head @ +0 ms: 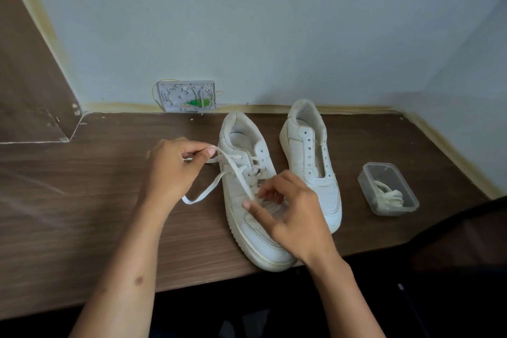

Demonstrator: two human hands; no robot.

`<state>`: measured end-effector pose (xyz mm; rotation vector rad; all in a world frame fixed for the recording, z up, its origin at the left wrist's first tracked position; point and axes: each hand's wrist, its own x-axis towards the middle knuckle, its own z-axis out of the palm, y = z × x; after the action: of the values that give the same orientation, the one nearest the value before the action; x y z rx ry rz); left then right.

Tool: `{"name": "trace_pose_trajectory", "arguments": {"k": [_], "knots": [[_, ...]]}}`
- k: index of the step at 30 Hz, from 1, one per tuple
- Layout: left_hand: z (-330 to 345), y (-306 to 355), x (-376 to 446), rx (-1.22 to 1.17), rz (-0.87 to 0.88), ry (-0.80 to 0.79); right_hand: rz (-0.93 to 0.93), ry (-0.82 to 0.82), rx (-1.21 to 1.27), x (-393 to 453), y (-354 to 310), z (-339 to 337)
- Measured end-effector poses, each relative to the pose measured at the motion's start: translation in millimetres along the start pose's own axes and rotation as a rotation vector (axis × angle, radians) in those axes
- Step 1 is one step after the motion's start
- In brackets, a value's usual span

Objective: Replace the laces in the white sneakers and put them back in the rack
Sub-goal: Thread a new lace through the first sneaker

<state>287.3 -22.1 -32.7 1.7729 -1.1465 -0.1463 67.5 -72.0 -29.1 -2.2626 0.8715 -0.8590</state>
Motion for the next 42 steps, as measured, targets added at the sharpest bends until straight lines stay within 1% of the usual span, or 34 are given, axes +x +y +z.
{"name": "trace_pose_trajectory", "arguments": {"k": [3,6,8,9,12,13,16,18,20,23,26,29,31,33,38,42], "knots": [[-2,-1,0,0.066,-0.010,0.016,-0.041,-0.033,-0.091,-3,4,-1],[-4,2,-1,0.199,0.002,0.030,-0.064,-0.012,-0.088,-6,2,-2],[-3,5,-1,0.256,0.031,0.023,-0.061,0.032,-0.084,-5,1,-1],[-2,8,0,0.227,0.077,0.005,-0.055,0.070,-0.077,-4,1,-1],[4,23,-3,-0.031,0.262,-0.080,-0.049,0.205,-0.004,2,0,-2],[9,28,-5,-0.066,0.318,-0.095,-0.048,0.238,0.026,4,-1,-2],[29,40,-8,-0.052,0.442,-0.096,-0.035,0.307,0.107,9,-4,-1],[37,42,-9,-0.080,0.478,-0.076,0.004,0.366,0.214,10,-8,1],[40,44,-9,-0.120,0.464,-0.092,0.037,0.435,0.315,10,-12,2],[41,49,-9,-0.143,0.463,-0.109,0.058,0.492,0.369,12,-13,2],[41,49,-5,-0.101,0.431,-0.012,0.089,0.493,0.370,13,-12,3],[41,42,-3,-0.048,0.275,0.140,0.120,0.471,0.370,14,-13,4],[42,37,-1,0.033,0.186,0.173,0.139,0.444,0.342,14,-12,5],[46,34,1,0.113,0.170,0.166,0.157,0.414,0.304,14,-9,7],[51,40,6,0.229,0.227,0.130,0.187,0.365,0.259,17,-3,11],[42,37,14,0.244,0.333,0.013,0.174,0.320,0.184,20,1,16]]}}
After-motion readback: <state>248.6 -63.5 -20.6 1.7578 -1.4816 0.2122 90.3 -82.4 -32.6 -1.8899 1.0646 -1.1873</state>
